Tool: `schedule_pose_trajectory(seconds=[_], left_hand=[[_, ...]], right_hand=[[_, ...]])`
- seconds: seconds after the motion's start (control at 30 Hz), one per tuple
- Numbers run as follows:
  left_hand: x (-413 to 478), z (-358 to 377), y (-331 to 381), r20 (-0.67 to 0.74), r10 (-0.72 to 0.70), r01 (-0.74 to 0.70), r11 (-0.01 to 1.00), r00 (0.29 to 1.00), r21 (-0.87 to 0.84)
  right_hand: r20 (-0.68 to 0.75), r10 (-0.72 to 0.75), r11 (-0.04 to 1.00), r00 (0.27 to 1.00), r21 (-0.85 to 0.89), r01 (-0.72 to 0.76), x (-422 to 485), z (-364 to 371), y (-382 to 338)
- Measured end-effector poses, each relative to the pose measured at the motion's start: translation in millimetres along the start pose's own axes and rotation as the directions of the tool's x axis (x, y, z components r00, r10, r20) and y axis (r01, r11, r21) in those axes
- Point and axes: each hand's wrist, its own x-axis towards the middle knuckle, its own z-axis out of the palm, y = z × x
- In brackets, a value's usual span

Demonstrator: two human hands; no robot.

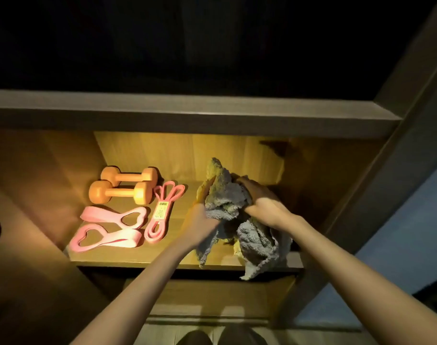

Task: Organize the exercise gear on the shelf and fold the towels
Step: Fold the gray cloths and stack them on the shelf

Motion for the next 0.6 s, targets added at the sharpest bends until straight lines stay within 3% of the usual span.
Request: schedule_pose_trajectory(seconds=[0.17, 0.3, 0.47, 0.6], left_hand=[[-28.2, -9.4, -28.5, -0.063, 0.178, -0.185, 0.974, 0.982, -0.129], [-37.6, -18.6, -32.0, -0.081, 0.248, -0.256, 0.958, 0.965, -0.126], [-8.0, -15.4, -33.4, -0.098, 0.267, -0.271, 0.962, 0.959, -0.036], [24.0, -3.0, -36.7, -0.117, 0.148, -0.158, 0.984, 0.982, -0.083]], right_hand=[[-0.076, -0.138, 0.988, 0.987, -0.082, 0.132, -19.3, 28.9, -14.5], [-0.125, -0.244, 0.96, 0.962, -0.173, 0.221, -30.4, 34.5, -30.4], [-0.146, -0.152, 0.965, 0.978, -0.234, 0.116, -15.9, 20.6, -32.0], [-0.044, 0.131, 0.968, 0.99, -0.212, -0.137, 15.3, 6.9, -10.8]])
